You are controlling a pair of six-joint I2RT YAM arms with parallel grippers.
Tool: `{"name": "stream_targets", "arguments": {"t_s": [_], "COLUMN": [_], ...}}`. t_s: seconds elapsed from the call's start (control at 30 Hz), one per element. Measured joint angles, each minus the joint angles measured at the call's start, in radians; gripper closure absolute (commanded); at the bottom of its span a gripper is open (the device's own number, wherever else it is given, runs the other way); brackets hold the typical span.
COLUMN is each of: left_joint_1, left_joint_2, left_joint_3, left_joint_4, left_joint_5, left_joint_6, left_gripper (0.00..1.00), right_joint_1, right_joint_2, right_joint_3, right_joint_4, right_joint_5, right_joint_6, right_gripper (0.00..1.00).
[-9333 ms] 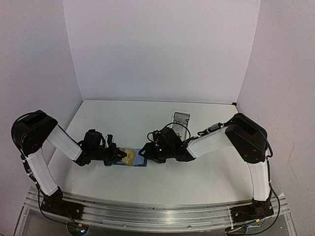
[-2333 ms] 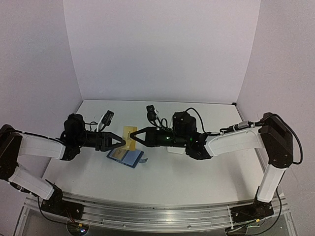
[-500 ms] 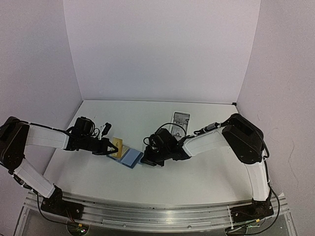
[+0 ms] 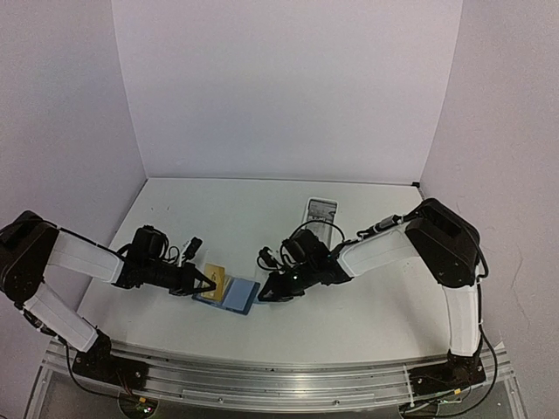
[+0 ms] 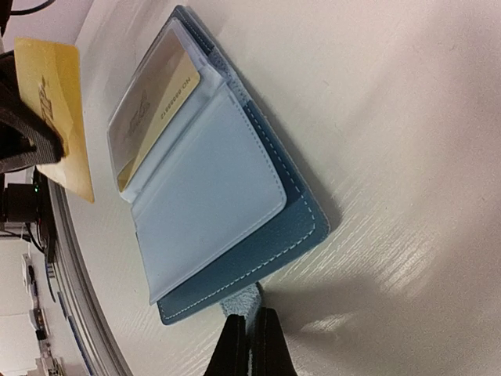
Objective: Put the credit cards into the card holder
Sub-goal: Insert the credit card into the card holder.
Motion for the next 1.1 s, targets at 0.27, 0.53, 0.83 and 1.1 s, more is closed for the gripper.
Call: {"name": "stream_targets", "arguments": {"t_s": [0.27, 0.53, 0.83, 1.1], "left_joint_1": [-0.062, -0.059, -0.059, -0.072], "left_joint_2": [0.036, 0.145, 0.229, 0.246], "left_joint_3": [-0.032, -0.005, 0.016, 0.014], "left_joint_4": [0.197, 0.265, 0.303, 0.317], "left_joint_5": [-0.015, -0.033, -0.044, -0.055], "left_joint_6": [-0.111, -0.083, -0.051, -0.046], "left_gripper": [1.0, 1.0, 1.0, 1.0], "right_joint_1": [-0.037, -0.043, -0.043, -0.043], "right_joint_2": [0.011, 0.011, 0.019, 0.021], "right_joint_3": [0.025, 0.026, 0.037, 0.039], "right_joint_4": [-0.037, -0.048, -0.05, -0.05], "right_joint_5": [-0.042, -0.043, -0.057, -0.058], "right_joint_6": [-0.148, -0.209, -0.228, -0.233], "right_gripper": [1.0, 1.0, 1.0, 1.0]}}
